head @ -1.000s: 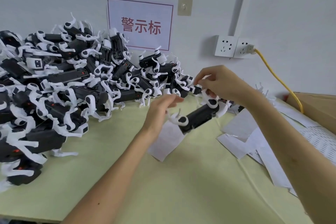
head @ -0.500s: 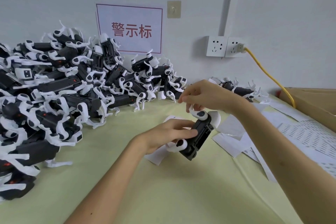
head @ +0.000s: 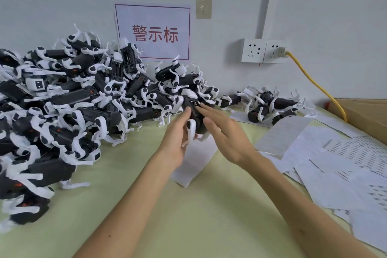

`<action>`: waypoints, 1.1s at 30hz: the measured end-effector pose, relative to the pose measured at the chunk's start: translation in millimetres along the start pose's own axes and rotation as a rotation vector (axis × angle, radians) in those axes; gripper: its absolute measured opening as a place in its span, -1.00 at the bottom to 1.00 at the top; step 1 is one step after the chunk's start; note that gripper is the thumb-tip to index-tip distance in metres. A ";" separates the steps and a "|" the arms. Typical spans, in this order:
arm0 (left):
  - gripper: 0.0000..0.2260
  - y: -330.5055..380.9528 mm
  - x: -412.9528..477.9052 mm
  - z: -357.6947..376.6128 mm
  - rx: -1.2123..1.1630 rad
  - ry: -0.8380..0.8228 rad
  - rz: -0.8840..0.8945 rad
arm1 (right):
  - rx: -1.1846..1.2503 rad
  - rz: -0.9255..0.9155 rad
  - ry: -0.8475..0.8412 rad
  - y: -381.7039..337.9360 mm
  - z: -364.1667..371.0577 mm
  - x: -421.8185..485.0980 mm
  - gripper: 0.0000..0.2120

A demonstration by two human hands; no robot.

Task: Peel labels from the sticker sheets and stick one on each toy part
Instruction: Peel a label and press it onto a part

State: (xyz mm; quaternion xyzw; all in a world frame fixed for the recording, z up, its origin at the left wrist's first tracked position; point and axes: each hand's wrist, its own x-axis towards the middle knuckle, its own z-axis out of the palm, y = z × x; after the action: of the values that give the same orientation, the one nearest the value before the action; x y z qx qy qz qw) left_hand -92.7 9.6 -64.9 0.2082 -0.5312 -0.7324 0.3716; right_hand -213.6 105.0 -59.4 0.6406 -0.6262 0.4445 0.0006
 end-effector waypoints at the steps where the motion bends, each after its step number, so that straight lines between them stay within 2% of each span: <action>1: -0.60 1.2 1.1 -1.8 -0.038 0.044 -0.009 | -0.015 -0.005 0.000 1.3 1.9 -1.4 -0.61; 3: -0.62 3.3 4.6 -8.8 -0.144 0.127 -0.045 | -0.031 0.006 0.003 4.6 1.6 -3.1 -0.62; 6: -0.41 6.7 6.0 -16.6 -0.259 0.108 -0.052 | -0.051 0.062 0.029 12.3 0.8 -4.8 -0.67; 8: -0.37 7.2 7.4 -20.1 -0.267 0.127 -0.036 | -0.098 0.142 0.046 19.7 1.1 -4.4 -0.72; 11: -0.32 10.3 6.1 -19.1 -0.230 0.154 -0.004 | -0.359 0.345 -0.095 35.9 4.7 -5.3 -0.60; 13: -0.38 8.9 7.4 -16.1 -0.279 0.177 -0.028 | -0.471 0.466 -0.225 44.0 9.9 -7.9 -0.49; 14: -0.51 8.1 8.6 -15.0 -0.321 0.199 -0.037 | -0.472 0.493 -0.257 47.2 13.1 -9.2 -0.47; 15: -0.66 7.8 8.6 -13.8 -0.347 0.212 -0.034 | -0.464 0.499 -0.269 49.9 16.4 -9.7 -0.47; 17: -0.69 7.2 9.9 -13.8 -0.308 0.224 -0.008 | -0.455 0.483 -0.244 53.1 20.1 -8.7 -0.48; 20: -0.69 6.4 11.4 -16.9 -0.218 0.276 0.032 | -0.375 0.469 -0.177 51.1 20.1 -7.0 -0.45; 24: -0.71 4.9 14.0 -14.3 -0.053 0.408 0.100 | -0.098 0.359 -0.050 44.9 17.9 -9.0 -0.40; 28: -0.68 5.4 13.0 -11.9 -0.075 0.381 0.078 | 0.042 0.187 0.103 33.0 11.6 -6.0 -0.43; 31: -0.65 5.9 11.8 -11.3 -0.153 0.369 0.086 | 0.159 0.185 0.130 25.2 7.9 -6.0 -0.42; 33: -0.71 5.2 12.4 -11.5 -0.121 0.343 0.103 | 0.236 0.197 0.130 22.1 6.0 -6.4 -0.42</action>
State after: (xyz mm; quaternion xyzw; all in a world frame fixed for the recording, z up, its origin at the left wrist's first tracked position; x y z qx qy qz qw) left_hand -90.9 -8.0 -63.0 0.2799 -0.4249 -0.6968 0.5056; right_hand -226.8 102.0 -79.0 0.5416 -0.6281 0.5533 -0.0777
